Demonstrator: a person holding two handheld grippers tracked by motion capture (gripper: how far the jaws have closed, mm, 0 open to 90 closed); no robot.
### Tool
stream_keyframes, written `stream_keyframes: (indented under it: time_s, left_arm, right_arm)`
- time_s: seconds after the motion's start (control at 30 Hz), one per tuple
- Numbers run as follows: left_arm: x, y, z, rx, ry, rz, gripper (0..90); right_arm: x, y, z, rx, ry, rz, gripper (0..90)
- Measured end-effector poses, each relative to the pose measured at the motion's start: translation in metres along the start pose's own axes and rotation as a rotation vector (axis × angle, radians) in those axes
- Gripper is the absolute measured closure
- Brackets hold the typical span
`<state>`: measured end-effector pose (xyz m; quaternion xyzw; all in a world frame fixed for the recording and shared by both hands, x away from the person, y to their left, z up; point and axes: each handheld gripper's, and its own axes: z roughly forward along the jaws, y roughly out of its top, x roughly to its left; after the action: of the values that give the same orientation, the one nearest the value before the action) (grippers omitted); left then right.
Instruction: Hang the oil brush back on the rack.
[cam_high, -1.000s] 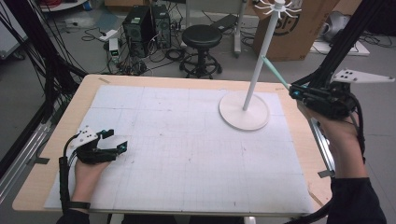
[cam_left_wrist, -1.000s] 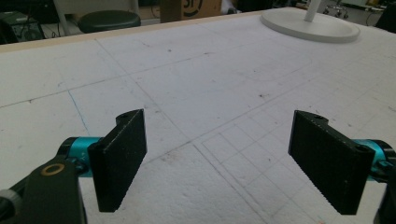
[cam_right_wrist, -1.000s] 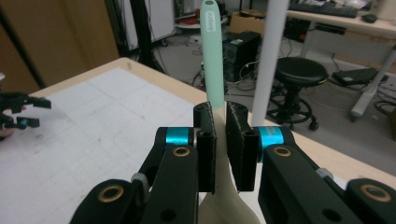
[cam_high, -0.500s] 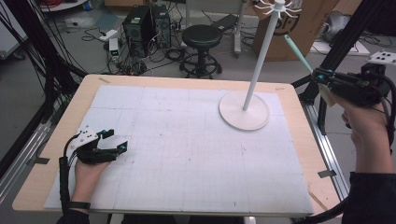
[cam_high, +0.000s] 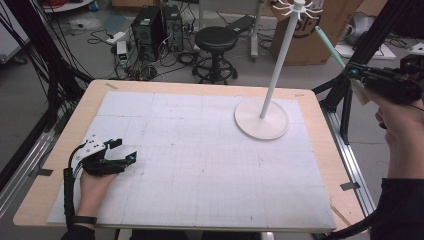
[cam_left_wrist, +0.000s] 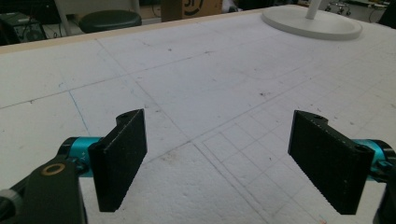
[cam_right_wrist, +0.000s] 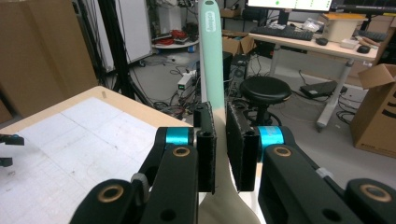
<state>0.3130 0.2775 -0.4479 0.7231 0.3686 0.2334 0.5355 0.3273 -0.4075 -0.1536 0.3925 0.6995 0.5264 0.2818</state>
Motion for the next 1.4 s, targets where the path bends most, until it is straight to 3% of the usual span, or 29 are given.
stream_keyframes:
  time_s: [0.9, 1.4]
  left_arm:
    - [-0.001, 0.000, 0.000, 0.001, 0.001, 0.005, 20.2]
    - [-0.001, 0.000, 0.000, 0.003, 0.000, 0.012, 20.2]
  right_arm:
    - [0.001, 0.018, -0.004, -0.011, -0.018, -0.021, 83.2]
    - [0.003, 0.020, 0.002, -0.004, -0.019, -0.024, 83.1]
